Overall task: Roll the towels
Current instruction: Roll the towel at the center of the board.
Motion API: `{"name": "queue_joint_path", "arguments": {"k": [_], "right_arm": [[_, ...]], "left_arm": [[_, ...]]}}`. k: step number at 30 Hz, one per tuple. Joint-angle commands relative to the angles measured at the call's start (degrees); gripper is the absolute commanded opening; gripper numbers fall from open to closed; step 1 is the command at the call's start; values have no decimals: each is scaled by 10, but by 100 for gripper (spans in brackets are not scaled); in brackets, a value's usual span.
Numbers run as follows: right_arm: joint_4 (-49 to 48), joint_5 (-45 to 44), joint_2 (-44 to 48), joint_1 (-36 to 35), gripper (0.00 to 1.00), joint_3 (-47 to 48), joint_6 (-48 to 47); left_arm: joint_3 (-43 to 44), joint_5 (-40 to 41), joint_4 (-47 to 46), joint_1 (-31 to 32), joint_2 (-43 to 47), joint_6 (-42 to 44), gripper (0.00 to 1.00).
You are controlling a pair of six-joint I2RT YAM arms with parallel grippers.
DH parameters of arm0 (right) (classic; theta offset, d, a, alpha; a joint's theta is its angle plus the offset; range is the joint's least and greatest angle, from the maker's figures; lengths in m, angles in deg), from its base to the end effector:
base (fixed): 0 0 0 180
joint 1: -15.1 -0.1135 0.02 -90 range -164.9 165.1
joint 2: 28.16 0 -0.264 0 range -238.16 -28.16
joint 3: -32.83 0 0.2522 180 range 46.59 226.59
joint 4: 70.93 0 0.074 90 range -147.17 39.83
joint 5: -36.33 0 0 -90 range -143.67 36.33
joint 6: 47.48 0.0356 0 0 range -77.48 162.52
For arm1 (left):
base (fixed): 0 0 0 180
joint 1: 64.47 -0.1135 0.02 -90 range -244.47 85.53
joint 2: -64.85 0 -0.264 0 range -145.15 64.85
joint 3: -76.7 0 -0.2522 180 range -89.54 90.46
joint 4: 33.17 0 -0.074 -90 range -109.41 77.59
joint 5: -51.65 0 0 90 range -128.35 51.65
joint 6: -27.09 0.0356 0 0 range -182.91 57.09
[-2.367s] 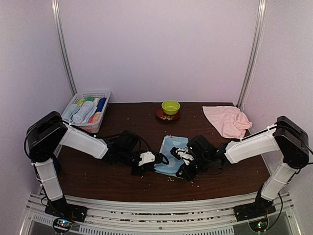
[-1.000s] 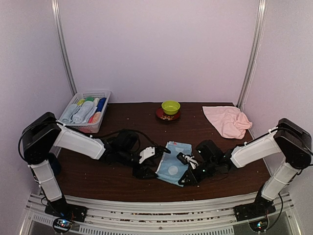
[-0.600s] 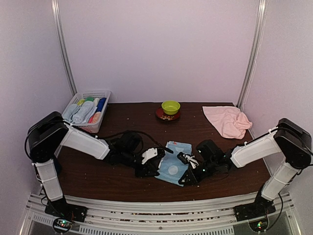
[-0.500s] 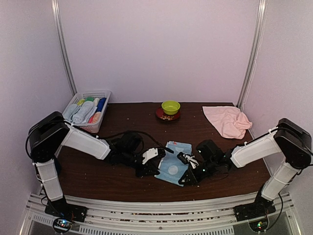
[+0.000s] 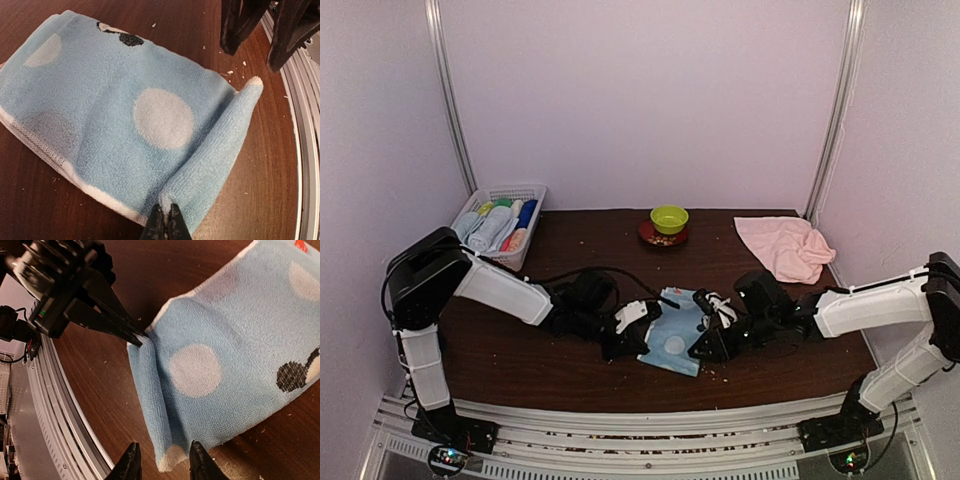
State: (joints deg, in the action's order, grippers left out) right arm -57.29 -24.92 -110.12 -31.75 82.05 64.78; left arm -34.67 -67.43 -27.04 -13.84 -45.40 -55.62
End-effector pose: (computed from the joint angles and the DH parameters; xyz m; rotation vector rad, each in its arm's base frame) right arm 0.1707 0.2071 0.1623 -0.8021 2.4467 1.1220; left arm 0.2217 -0.2975 0.1159 1.4149 2.0447 -0.9493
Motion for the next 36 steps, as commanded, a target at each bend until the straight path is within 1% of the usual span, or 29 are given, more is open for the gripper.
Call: {"name": "queue_joint_path", "arguments": {"k": [1,4,5,8,11,18,27,36], "right_arm": [[8,-34,40,3,34,14,-4],[-24,4,46,2,28,4,1],[-35,16,43,1,23,0,4],[-60,48,27,-10,14,-7,8],[-68,58,5,-26,10,-6,6],[-76,49,-40,-29,7,-12,9],[-85,17,-88,-7,5,-11,16],[-101,15,-98,15,6,-14,24]], "left_arm": [[13,24,11,2,-18,-17,0],[18,28,13,2,-23,-25,0],[20,29,13,2,-25,-27,0],[22,27,15,2,-29,-30,0],[23,26,15,2,-32,-30,0],[22,27,20,2,-32,-29,0],[21,27,24,2,-30,-26,0],[16,29,25,2,-29,-22,0]]}}
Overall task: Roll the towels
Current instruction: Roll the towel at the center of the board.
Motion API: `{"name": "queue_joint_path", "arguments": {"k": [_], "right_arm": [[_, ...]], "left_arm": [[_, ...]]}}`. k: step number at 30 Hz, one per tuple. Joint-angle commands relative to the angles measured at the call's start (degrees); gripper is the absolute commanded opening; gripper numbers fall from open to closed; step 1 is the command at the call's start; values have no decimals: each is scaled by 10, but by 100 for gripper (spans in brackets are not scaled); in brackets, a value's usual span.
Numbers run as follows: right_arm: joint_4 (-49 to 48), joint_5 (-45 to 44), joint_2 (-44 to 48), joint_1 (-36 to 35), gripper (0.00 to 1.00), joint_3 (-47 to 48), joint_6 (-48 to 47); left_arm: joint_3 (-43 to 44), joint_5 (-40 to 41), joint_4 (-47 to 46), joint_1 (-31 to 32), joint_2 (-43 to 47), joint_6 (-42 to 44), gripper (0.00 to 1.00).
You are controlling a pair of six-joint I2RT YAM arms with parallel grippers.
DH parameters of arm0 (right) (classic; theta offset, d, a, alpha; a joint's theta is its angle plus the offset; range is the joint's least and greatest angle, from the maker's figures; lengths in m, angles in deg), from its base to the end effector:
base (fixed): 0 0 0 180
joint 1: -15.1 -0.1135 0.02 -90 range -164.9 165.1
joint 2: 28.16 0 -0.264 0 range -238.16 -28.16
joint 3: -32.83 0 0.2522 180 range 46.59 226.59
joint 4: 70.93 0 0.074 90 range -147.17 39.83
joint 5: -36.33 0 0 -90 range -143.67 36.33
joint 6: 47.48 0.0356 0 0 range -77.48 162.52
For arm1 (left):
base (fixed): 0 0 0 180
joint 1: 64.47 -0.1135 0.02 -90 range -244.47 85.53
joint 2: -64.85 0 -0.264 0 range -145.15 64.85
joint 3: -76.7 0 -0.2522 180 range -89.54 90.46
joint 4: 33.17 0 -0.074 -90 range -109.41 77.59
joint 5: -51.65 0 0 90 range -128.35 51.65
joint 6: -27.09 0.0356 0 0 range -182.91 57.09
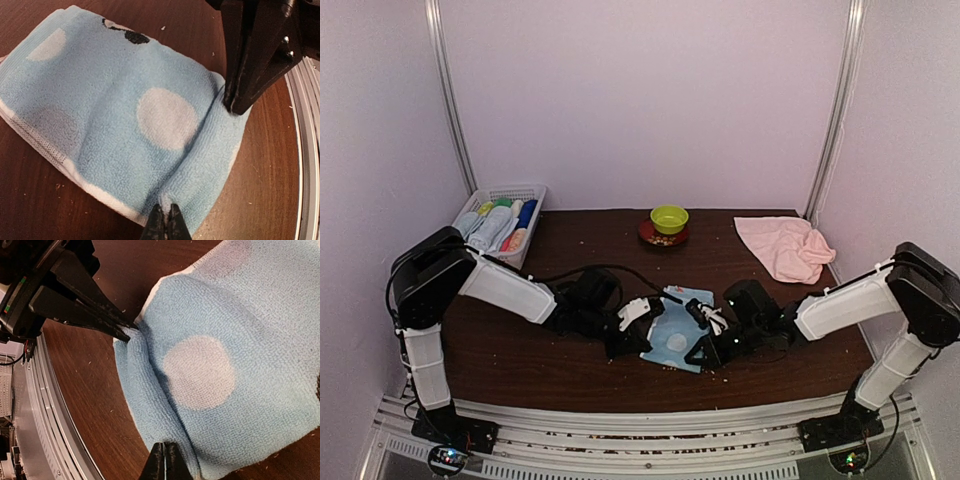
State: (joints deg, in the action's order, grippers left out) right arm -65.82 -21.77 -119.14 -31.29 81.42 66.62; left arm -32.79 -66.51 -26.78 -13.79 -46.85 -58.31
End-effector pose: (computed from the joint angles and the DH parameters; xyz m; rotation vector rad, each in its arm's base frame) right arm 0.1803 0.2166 0.1306 -0.7842 2.4891 1.1875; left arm 0.2268 -0.3035 0.1149 1.3656 2.0870 -0.9500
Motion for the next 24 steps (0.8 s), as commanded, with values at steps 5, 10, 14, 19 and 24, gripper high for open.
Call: {"name": "queue_joint_path", "arguments": {"k": [5,10,14,19,24], "right_arm": [[-19,-18,-43,16,5,-5,4],[-11,-26,-66,16,4,0,0],[-4,-30,-67,16,4,2,-4],[8,-28,-64,17,4,5,-8],[12,-9,-70,20,4,7,-10]], "left_arm": [[-6,23,26,1,-15,5,0],[-11,37,30,2,-8,3,11],[-38,68,17,3,32,7,44],[-84,132,-17,13,107,74,86],[-142,243,-74,60,160,179,98]]}}
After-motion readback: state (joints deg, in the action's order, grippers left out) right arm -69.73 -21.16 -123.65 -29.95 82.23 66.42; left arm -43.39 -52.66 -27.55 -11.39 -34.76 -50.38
